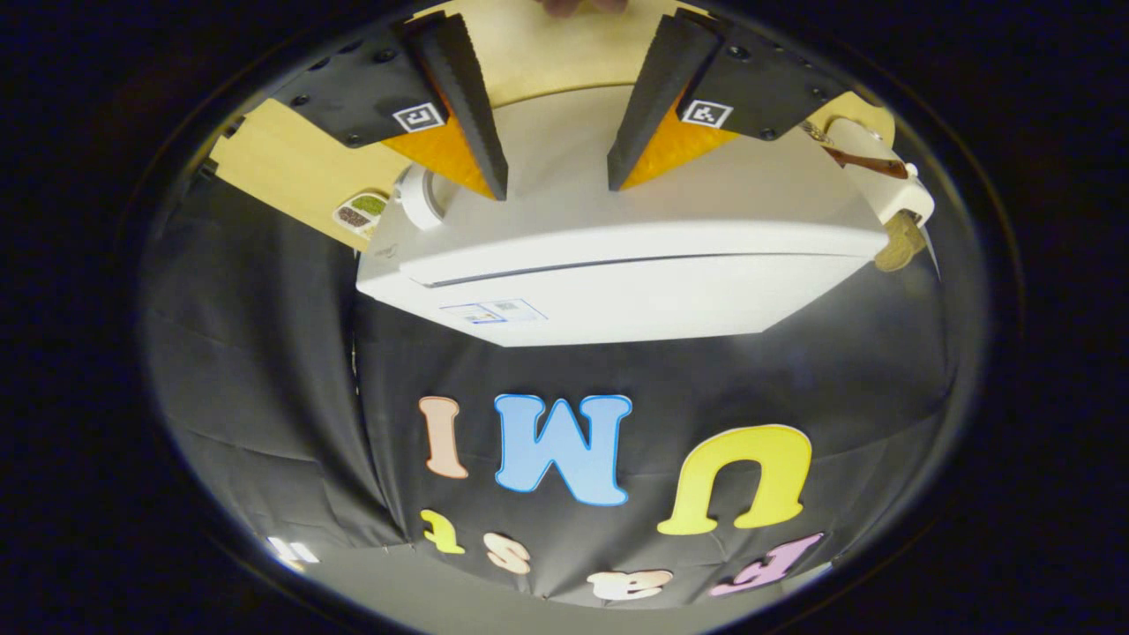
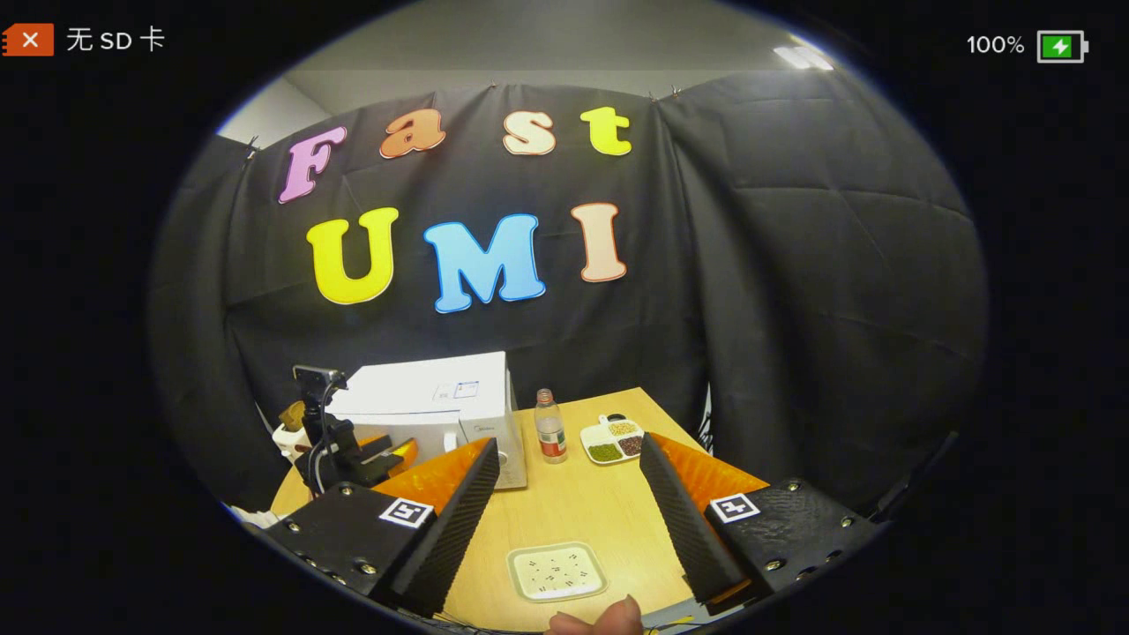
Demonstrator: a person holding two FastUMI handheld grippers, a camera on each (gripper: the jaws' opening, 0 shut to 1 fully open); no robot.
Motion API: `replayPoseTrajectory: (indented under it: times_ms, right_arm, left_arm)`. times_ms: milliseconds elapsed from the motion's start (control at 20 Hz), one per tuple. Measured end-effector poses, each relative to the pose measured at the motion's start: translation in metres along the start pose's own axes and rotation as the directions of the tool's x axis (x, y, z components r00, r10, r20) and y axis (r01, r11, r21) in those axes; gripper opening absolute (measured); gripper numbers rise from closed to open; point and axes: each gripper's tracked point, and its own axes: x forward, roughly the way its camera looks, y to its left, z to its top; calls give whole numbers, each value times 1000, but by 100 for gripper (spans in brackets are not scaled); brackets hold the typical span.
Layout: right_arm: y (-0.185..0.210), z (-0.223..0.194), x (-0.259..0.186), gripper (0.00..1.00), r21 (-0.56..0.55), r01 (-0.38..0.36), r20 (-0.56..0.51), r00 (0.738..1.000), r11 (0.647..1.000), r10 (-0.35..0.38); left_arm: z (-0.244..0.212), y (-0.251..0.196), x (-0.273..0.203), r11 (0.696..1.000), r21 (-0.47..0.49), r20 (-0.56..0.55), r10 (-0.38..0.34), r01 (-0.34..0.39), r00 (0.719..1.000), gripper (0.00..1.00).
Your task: Open the microwave oven with the left hand, put the food in, and close the microwave oven.
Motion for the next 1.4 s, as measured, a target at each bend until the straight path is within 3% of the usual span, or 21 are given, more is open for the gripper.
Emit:
replayPoseTrajectory:
  times_ms: [150, 300, 550, 900, 1250, 1300, 1400]
  right_arm:
    - [4, 3, 0, 98, -19, -25, 10, 1000, 1000, 25]
    - [5, 11, -3, 98, -13, -55, 27, 998, 998, 56]
    - [-5, 21, 6, 98, -48, -114, 60, 991, 992, 117]
    - [-19, 36, 13, 98, -88, -290, 84, 951, 953, 297]
    - [-48, 64, 2, 98, -122, -421, 102, 896, 899, 433]
    - [-47, 68, -3, 93, -126, -437, 107, 886, 890, 450]
    - [-40, 87, -19, 98, -121, -475, 145, 860, 872, 489]
  left_arm:
    - [-4, -3, 0, 1000, 19, -20, -3, 4, 1000, 80]
    - [-22, 3, -17, 999, 18, -78, 43, -42, 996, 84]
    - [-35, 2, -109, 995, -44, -111, 83, -89, 990, 84]
    - [46, -17, -269, 969, -38, 18, 246, -246, 969, 82]
    - [161, -102, -406, 913, -163, 203, 402, -375, 893, 82]
    - [173, -115, -423, 904, -180, 218, 422, -389, 880, 81]
    - [195, -137, -452, 892, -195, 237, 447, -408, 863, 81]
